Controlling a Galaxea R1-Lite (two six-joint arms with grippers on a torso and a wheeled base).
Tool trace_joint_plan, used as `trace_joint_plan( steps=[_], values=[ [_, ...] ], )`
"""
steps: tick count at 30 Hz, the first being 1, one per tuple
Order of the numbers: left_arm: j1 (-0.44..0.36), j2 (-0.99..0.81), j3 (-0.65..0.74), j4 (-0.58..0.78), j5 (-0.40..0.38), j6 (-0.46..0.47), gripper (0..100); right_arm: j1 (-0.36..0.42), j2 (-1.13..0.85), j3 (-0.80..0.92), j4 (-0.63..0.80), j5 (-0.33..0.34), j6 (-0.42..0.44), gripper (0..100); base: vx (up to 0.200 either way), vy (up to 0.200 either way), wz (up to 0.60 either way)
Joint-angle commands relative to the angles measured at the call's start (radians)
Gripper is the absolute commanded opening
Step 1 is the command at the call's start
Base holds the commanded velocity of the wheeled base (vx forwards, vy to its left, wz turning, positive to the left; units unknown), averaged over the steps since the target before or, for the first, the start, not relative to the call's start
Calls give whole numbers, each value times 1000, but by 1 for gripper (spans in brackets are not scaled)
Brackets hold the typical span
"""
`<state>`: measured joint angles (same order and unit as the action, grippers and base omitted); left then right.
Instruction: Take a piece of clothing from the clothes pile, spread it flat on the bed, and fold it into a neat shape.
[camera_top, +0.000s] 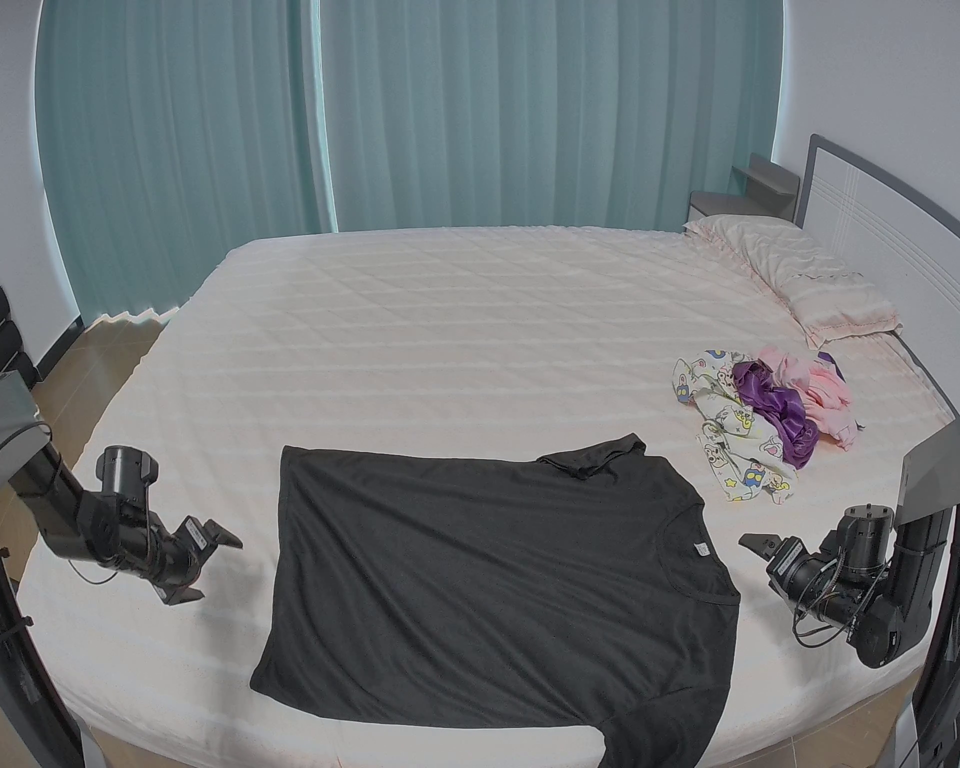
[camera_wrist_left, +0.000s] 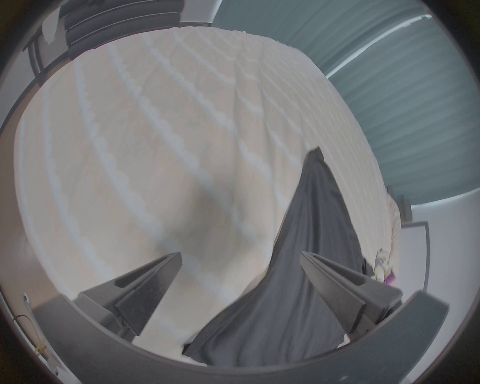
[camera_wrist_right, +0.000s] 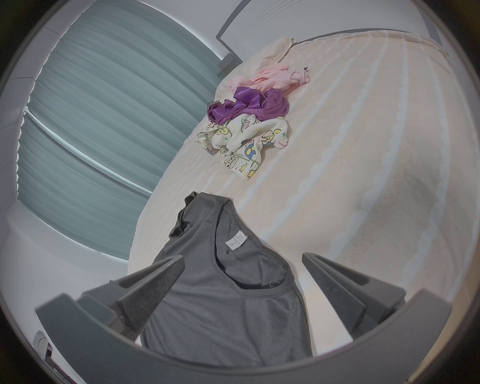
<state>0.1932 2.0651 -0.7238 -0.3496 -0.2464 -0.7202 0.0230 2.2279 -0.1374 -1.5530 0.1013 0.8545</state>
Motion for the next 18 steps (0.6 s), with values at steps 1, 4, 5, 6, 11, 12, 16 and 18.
trace_joint_plan(
  steps=[1,4,5,6,11,12,16,18],
  values=[
    [32,-200,262,-106,-42,91,100,6,-7,6,-10,0,0,100,0,0,0],
    [28,-207,334,-175,-44,91,100,8,-7,7,-10,0,-2,100,0,0,0],
    [28,-206,353,-193,-44,90,100,8,-7,7,-10,-2,-2,100,0,0,0],
    [26,-206,356,-195,-44,90,100,8,-7,7,-10,-2,-2,100,0,0,0],
    [25,-194,420,-241,-57,87,100,15,-5,16,-10,-2,-5,100,-80,0,0],
    [25,-194,429,-241,-71,88,100,20,-5,18,-10,-3,-5,100,-200,0,0],
    [23,-195,452,-243,-96,88,100,28,-4,19,-10,-3,-5,100,-200,0,0],
    [23,-195,457,-243,-97,88,100,28,-5,24,-10,-3,-5,100,-200,0,0]
  ],
)
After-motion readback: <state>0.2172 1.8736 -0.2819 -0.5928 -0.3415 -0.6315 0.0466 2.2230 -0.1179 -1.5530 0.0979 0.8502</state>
